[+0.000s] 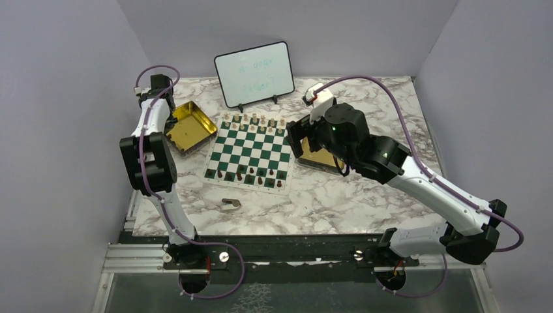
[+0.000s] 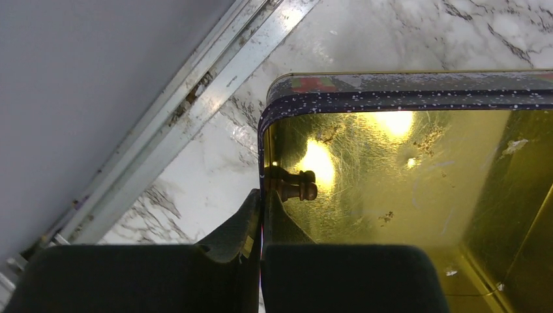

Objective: Set up the chess pieces on the board
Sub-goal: Adjust the storage box at the center of the board.

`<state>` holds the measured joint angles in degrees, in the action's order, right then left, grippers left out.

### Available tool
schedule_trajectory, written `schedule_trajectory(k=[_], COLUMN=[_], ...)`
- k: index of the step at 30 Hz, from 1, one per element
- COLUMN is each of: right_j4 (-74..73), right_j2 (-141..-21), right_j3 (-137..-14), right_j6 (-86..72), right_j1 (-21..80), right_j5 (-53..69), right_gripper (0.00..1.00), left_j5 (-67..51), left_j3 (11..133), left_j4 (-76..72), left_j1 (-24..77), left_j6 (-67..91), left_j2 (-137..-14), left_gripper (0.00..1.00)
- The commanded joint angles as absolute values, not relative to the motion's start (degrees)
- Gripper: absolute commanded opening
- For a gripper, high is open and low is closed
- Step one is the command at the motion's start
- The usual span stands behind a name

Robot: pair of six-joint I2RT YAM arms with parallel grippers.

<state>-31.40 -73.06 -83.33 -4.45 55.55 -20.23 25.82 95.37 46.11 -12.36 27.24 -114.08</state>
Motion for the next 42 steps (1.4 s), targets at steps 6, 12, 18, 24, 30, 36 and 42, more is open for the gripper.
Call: schedule_trajectory(k=[6,12,18,24,30,36,42], right_j4=[-31.2,-32.1,-32.0,-32.5,-32.9,-33.8,-33.9], right_j2=[-68.7,-68.8,-70.9,-72.9,-74.1,-74.8,-75.1], right_j3=[-79.6,-79.8,-80.6,-81.6,-82.0,-82.2,-82.1], right_j6=[-6.4,-6.5,-6.1,-5.7,-6.0,-6.8,-7.5], right_j1=[55.7,55.7,55.7,55.7,55.7,55.7,55.7], right_j5=[-19.7,-20.0,-19.4,-19.5,-20.2,-20.6,-20.7], right_gripper=[1.00,1.00,1.00,1.00,1.00,1.00,1.00], left_j5=[18.8,14.0,11.1,8.4,8.9,10.6,10.5], left_j3=[96.9,98.8,102.5,105.9,106.9,108.9,111.8], left_j4=[37.5,37.2,36.5,35.7,33.0,30.1,29.5], left_j1=[-12.9,-13.8,-14.1,-14.1,-14.1,-14.1,-14.1], left_j6=[-1.6,-11.5,-18.7,-21.8,-25.1,-26.0,-23.2], left_j2=[-109.8,-111.5,-115.4,-119.8,-123.1,-126.1,-127.6], left_gripper=[0.00,0.00,0.00,0.00,0.00,0.08,0.26])
